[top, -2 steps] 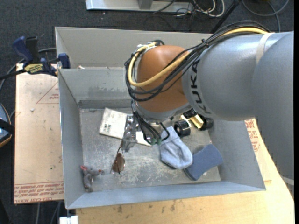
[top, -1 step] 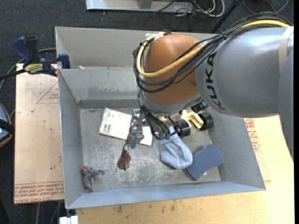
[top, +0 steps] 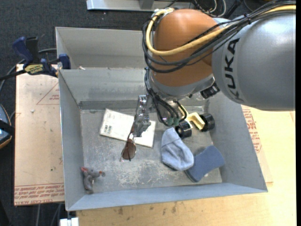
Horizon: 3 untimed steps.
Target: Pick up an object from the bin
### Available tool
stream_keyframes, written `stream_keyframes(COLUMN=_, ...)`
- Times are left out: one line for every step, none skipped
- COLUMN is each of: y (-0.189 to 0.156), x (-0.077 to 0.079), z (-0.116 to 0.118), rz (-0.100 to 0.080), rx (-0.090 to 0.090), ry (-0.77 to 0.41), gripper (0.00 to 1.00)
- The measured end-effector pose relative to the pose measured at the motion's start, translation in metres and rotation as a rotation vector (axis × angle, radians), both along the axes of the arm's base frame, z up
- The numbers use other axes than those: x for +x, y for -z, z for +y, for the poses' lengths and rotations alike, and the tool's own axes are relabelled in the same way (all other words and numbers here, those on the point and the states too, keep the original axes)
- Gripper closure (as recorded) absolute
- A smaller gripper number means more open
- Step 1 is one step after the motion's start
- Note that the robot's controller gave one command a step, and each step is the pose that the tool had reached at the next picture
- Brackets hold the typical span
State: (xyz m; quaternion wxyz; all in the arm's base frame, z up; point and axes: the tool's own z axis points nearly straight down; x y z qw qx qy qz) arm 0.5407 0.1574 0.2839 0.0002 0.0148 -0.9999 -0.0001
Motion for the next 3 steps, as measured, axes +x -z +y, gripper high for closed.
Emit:
stream_keyframes(y=-0.004, x=0.011, z=0.012, rz=-0.013, rx=0.003, ry=-0.111, gripper=1.00)
stream_keyframes(y=0.057, x=-0.020, z=-0.012, rz=-0.005, rx=0.002, ry=-0.361, gripper=1.00)
stream_keyframes(y=0.077, x=-0.021, z=-0.006, rz=0.011, rx=-0.003, ry=-0.214, gripper=1.00)
